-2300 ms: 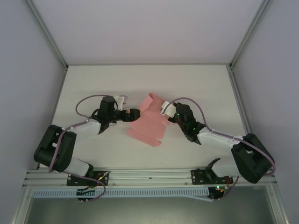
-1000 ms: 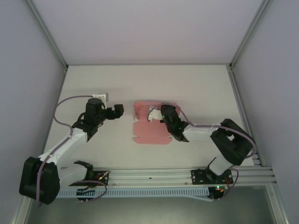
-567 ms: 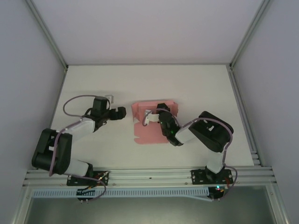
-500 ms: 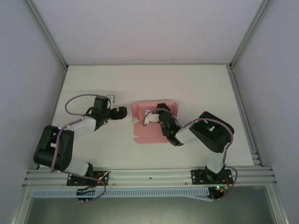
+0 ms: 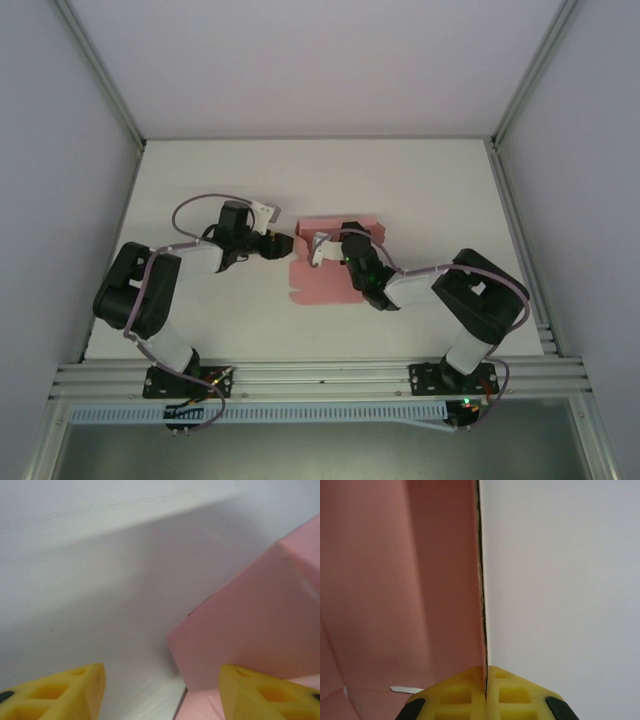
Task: Assemble paper box
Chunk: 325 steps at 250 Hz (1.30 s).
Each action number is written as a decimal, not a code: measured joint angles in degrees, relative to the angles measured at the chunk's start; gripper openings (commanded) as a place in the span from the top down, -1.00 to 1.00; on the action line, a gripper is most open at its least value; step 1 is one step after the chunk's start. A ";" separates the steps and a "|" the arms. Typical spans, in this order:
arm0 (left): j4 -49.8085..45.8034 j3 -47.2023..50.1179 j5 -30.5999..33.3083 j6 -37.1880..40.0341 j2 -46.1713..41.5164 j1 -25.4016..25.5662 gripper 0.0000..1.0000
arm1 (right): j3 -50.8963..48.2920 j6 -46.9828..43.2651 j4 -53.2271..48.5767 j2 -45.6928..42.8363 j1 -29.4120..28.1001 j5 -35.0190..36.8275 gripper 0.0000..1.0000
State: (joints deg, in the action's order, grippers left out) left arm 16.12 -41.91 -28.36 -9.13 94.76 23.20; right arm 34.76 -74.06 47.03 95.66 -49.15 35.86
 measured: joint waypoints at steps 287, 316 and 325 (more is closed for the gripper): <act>4.04 1.53 1.92 3.56 0.17 6.99 -0.41 | -1.46 6.43 -9.35 -4.42 -1.55 3.65 1.00; 4.68 1.53 4.83 3.54 0.24 9.22 -0.42 | -1.46 7.15 -10.80 -5.40 -2.29 3.96 1.00; 4.92 1.49 5.81 3.52 0.26 9.73 -0.34 | -1.46 7.48 -11.39 -5.73 -2.56 4.07 1.00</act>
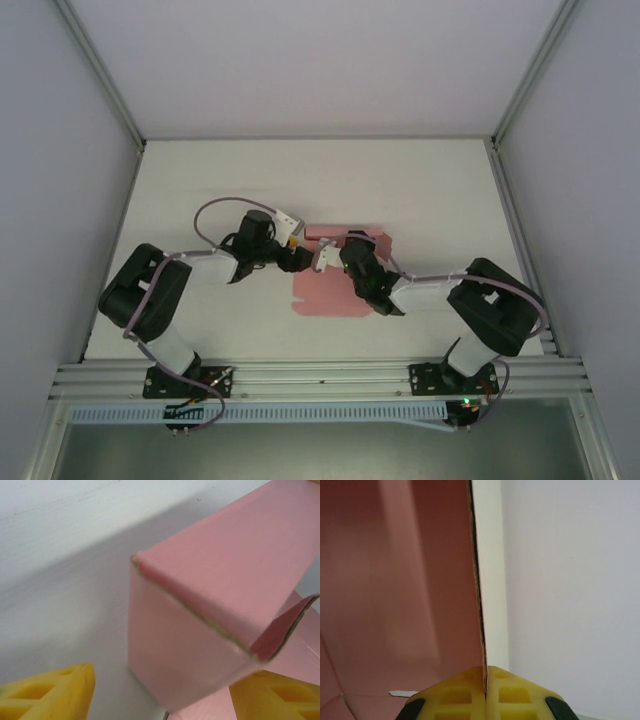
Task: Assemble paper box
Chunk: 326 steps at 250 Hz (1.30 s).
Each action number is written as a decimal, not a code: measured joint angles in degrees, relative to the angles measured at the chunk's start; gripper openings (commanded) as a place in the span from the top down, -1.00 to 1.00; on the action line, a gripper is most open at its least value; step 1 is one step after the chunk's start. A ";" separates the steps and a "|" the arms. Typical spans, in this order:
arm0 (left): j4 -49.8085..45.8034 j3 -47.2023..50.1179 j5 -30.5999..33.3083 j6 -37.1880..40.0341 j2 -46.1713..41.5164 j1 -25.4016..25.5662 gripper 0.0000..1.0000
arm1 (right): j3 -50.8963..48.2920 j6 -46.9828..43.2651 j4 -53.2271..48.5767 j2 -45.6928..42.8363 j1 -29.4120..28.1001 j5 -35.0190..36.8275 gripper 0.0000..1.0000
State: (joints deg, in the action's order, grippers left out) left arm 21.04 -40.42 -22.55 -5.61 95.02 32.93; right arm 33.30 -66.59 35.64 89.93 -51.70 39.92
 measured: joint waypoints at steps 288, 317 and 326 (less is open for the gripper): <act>3.58 -4.94 49.88 -9.20 6.56 14.56 1.00 | 2.78 12.24 -7.52 -1.01 -1.57 0.81 1.00; 2.73 -6.34 51.98 -11.32 7.89 14.97 1.00 | 3.10 13.09 -8.13 -1.01 -1.55 0.35 1.00; 2.51 -6.58 52.30 -11.82 8.11 15.04 1.00 | 3.13 13.22 -8.15 -1.01 -1.55 0.24 1.00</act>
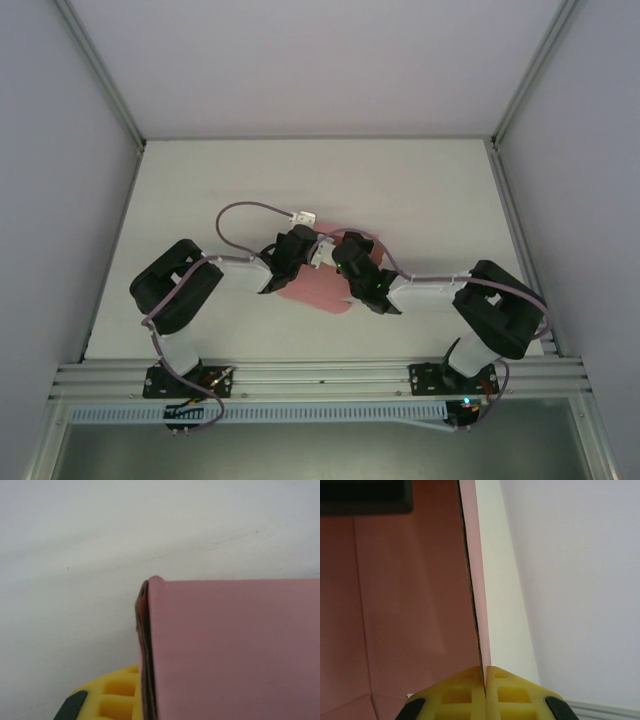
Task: Assemble paper box
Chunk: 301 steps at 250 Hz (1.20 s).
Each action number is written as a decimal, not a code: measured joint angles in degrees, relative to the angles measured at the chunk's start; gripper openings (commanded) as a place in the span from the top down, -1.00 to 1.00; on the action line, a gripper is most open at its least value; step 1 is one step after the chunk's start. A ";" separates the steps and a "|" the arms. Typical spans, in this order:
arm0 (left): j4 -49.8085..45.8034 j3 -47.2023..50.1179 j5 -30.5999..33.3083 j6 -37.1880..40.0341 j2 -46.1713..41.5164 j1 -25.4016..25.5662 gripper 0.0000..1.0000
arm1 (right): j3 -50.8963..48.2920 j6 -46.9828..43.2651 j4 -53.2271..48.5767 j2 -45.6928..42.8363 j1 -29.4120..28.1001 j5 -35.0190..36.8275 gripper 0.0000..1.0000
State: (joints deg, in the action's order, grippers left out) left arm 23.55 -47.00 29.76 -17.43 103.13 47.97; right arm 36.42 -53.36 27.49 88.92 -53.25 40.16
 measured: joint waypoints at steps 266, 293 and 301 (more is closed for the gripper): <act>-3.04 5.27 -3.65 2.80 -16.61 -3.61 1.00 | 12.09 34.16 -17.57 -32.04 5.75 -18.99 -1.00; -3.28 5.27 -4.07 2.80 -17.88 -3.61 1.00 | 15.10 38.36 -21.00 -26.45 7.87 -18.56 -1.00; -3.32 5.27 -4.13 2.80 -18.08 -3.61 1.00 | 15.30 39.06 -22.05 -24.83 8.28 -18.56 -0.99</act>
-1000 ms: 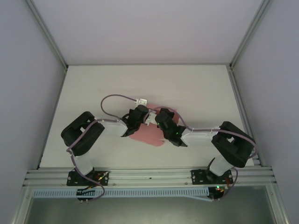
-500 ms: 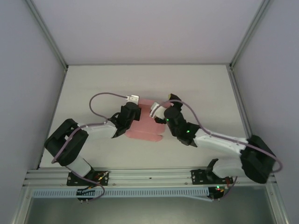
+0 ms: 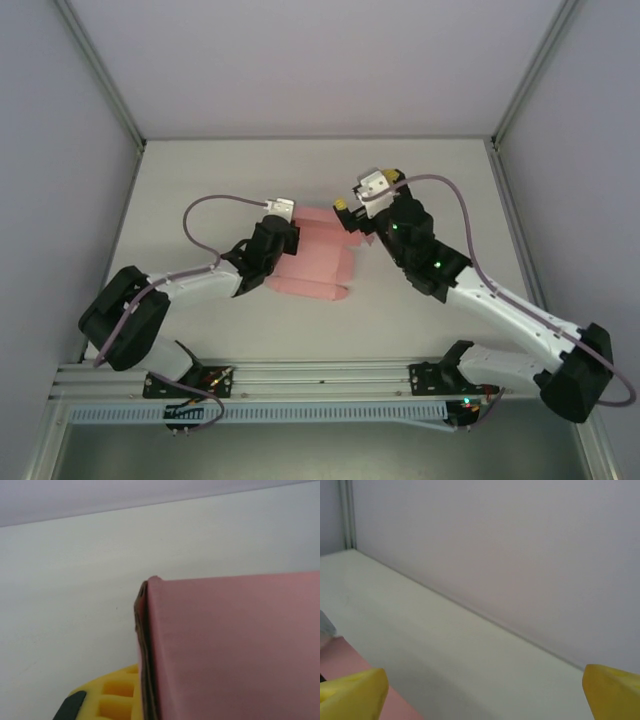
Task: Assemble paper box
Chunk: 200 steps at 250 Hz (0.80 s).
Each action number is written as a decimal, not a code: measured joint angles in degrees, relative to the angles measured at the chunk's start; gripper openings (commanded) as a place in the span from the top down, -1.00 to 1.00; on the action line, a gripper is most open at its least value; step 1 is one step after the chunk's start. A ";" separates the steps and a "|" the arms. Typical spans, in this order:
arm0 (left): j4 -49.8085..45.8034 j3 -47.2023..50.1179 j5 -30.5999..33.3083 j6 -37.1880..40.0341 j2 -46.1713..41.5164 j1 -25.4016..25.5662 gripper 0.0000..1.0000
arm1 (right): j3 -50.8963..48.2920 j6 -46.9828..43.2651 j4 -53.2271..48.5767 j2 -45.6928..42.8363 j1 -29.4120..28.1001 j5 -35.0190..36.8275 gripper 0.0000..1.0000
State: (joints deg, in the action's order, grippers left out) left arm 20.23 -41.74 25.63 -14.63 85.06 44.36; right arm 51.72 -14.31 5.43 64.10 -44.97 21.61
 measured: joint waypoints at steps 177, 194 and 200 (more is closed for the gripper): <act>-4.87 0.57 -0.28 0.00 -3.91 0.00 1.00 | 0.44 9.03 -10.73 4.83 3.43 -0.94 -0.99; -4.87 0.66 -0.28 0.02 -4.15 0.00 1.00 | 0.44 10.03 -12.44 3.34 5.88 -0.90 -0.99; -4.87 0.66 -0.28 0.00 -4.20 0.00 1.00 | 0.44 10.38 -13.18 3.02 6.71 -0.94 -0.99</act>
State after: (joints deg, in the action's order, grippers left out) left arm 15.35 -41.08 25.34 -14.63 80.86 44.36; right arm 52.16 -3.92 -7.75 67.11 -38.26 20.67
